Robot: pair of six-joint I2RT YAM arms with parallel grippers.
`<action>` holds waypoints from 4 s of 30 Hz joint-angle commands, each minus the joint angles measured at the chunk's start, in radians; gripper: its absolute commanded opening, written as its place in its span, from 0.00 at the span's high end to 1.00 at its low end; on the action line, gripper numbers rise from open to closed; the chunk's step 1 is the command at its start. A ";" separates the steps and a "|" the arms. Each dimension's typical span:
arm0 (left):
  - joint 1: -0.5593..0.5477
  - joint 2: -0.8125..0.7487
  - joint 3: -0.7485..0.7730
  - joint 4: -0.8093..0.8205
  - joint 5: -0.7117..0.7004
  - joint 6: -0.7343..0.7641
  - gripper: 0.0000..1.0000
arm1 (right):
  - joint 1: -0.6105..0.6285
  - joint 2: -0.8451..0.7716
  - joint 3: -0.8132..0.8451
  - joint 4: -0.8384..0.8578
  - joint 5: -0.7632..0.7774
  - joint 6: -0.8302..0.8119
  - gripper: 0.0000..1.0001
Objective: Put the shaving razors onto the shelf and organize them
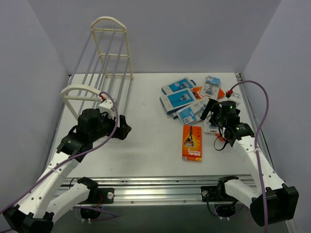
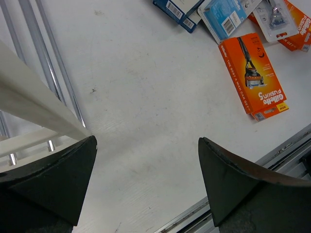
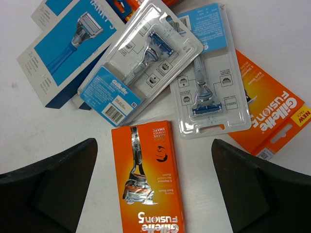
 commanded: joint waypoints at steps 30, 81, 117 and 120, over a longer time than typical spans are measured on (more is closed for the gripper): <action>0.037 -0.108 -0.009 0.058 -0.075 0.052 0.06 | 0.002 0.046 0.027 0.145 -0.049 0.057 0.00; 0.046 -0.108 0.004 0.025 -0.009 0.042 0.06 | -0.340 0.678 0.065 0.639 -0.526 0.004 0.09; 0.046 -0.109 0.002 0.024 -0.016 0.041 0.06 | -0.224 0.648 -0.019 0.633 -0.583 -0.031 0.63; 0.046 -0.109 0.002 0.022 -0.017 0.041 0.06 | -0.195 0.646 -0.025 0.627 -0.579 -0.030 0.63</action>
